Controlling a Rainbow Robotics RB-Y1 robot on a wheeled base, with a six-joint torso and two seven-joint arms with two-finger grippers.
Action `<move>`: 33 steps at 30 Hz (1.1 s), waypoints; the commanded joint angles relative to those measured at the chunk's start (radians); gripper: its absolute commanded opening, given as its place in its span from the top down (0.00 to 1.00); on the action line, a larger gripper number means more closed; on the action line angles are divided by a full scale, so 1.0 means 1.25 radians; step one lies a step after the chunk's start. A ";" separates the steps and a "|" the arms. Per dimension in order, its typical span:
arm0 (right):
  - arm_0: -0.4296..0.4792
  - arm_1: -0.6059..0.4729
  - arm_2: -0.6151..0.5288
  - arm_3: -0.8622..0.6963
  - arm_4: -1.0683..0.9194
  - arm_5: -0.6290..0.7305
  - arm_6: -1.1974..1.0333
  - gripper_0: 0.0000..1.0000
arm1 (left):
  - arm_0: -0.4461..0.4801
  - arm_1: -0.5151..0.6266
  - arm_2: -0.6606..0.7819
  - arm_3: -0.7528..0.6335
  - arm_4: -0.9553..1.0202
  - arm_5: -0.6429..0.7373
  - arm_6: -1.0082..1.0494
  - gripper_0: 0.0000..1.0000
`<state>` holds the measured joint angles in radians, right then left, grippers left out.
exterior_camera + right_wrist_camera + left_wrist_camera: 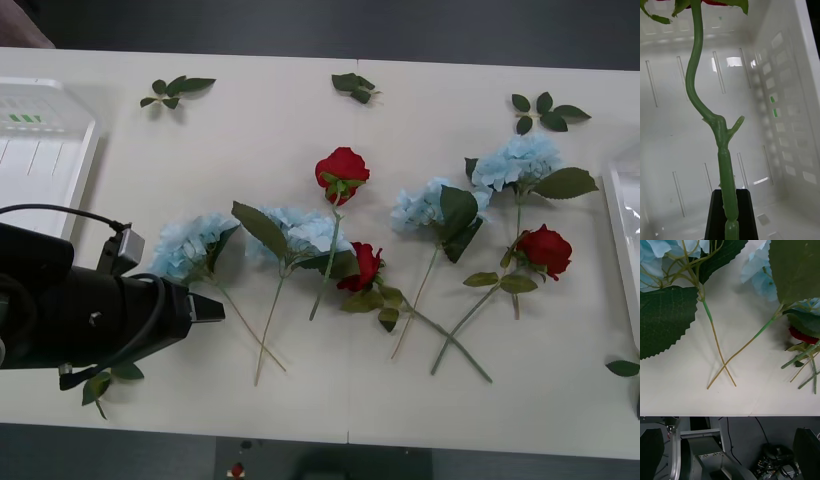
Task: Put the red flowers into the right box and the blue flowers into the left box
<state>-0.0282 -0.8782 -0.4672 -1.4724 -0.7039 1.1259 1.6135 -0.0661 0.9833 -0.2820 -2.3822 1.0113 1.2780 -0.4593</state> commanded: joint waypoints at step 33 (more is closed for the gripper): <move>-0.077 0.007 0.084 -0.172 -0.131 0.151 0.023 0.00 | -0.390 -0.136 -0.338 0.470 -0.246 -0.052 0.045 0.00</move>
<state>-0.0713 -0.8782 -0.3743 -1.6701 -0.8513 1.3067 1.6136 -0.5152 0.8168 -0.6945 -1.8041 0.7118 1.2196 -0.4302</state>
